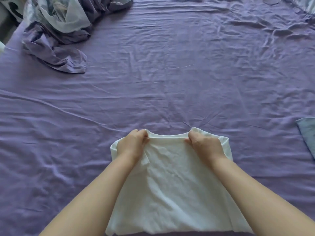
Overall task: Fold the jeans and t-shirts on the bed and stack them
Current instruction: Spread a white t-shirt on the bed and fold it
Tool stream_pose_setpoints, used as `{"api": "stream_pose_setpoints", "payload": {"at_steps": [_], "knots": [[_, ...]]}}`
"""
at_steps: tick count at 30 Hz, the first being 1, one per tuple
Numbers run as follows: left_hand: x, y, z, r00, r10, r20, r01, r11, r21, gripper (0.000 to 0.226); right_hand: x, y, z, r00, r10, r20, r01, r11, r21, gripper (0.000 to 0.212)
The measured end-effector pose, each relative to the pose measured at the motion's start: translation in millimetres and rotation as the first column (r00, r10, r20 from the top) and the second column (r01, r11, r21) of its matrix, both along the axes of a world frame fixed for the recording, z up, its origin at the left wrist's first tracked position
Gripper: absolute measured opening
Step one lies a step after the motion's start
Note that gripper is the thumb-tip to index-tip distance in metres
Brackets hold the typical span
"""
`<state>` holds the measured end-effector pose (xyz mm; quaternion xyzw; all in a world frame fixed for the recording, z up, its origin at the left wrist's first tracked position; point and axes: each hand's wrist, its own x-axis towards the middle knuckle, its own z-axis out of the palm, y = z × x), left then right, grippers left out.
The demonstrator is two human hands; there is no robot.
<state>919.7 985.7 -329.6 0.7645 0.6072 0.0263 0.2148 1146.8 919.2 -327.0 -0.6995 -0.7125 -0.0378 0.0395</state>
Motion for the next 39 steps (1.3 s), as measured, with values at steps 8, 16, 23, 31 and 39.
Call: {"api": "stream_pose_setpoints", "payload": {"at_steps": [8, 16, 23, 31, 39], "knots": [[10.3, 15.8, 4.4, 0.992, -0.002, -0.123, 0.006, 0.999, 0.036, 0.019, -1.3, 11.8, 4.0, 0.999, -0.039, 0.002, 0.038, 0.997, 0.069, 0.026], [78.7, -44.1, 11.6, 0.891, -0.410, 0.197, 0.321, 0.874, 0.365, 0.020, 22.1, -6.4, 8.4, 0.959, -0.188, -0.213, 0.131, 0.958, -0.256, 0.026], [125.9, -78.3, -14.4, 0.920, -0.334, 0.207, 0.299, 0.937, 0.183, 0.033, 63.3, -6.1, 23.8, 0.925, -0.169, -0.339, 0.082, 0.963, -0.257, 0.030], [135.8, -80.2, -35.6, 0.907, -0.401, -0.127, 0.406, 0.914, 0.020, 0.064, 113.2, -10.2, 32.7, 0.951, -0.172, -0.256, 0.068, 0.927, -0.368, 0.016], [139.3, -73.0, -41.6, 0.892, -0.401, -0.206, 0.424, 0.902, 0.082, 0.069, 71.5, -41.0, -3.9, 0.978, -0.133, -0.164, 0.143, 0.988, 0.054, 0.041]]}}
